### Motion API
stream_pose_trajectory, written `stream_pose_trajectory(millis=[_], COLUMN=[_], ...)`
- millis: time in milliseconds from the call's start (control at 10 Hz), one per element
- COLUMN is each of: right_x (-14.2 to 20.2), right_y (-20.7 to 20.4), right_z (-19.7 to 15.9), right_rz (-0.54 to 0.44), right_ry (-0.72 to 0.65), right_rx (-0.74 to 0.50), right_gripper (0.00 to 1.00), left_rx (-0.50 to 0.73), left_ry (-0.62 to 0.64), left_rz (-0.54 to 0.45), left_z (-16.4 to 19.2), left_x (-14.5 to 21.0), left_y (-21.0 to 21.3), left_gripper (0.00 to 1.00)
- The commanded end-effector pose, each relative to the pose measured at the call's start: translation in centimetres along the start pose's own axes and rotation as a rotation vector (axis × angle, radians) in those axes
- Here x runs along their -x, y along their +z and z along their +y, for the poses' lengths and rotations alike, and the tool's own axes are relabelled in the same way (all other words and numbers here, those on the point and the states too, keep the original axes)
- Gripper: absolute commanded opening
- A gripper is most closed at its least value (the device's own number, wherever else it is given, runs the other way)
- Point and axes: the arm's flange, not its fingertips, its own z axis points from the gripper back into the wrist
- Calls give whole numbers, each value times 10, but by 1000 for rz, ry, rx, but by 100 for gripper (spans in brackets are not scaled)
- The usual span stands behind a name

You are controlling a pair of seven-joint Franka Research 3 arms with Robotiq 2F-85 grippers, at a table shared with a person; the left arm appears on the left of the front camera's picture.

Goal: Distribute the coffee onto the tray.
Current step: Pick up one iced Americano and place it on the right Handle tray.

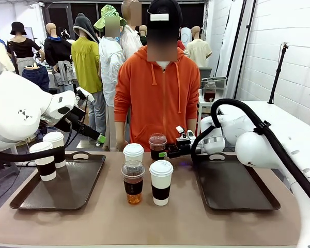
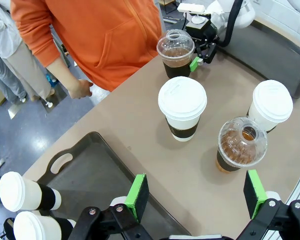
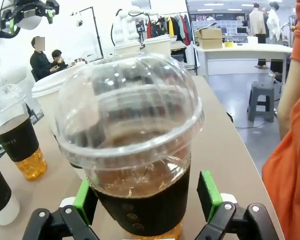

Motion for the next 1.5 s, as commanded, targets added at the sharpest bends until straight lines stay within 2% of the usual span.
stream_pose_trajectory(millis=[0,500,700,1100,1400], right_x=[16,20,16,5,-26], right_y=[-20,-39,-37,-34,-29], right_z=[-18,-18,-13,-2,21], right_rz=[18,50,39,23,29], right_ry=[-24,-30,3,28,82], right_rx=[-7,-49,-50,-52,-66], right_gripper=[100,100,66,66,66], left_rx=[6,6,6,6,6], left_ry=[3,3,3,3,3], left_rz=[-1,-1,-1,-1,-1], left_z=[1,1,1,1,1], left_x=[1,1,1,1,1], left_y=[0,0,0,0,0], left_gripper=[100,100,100,100,100])
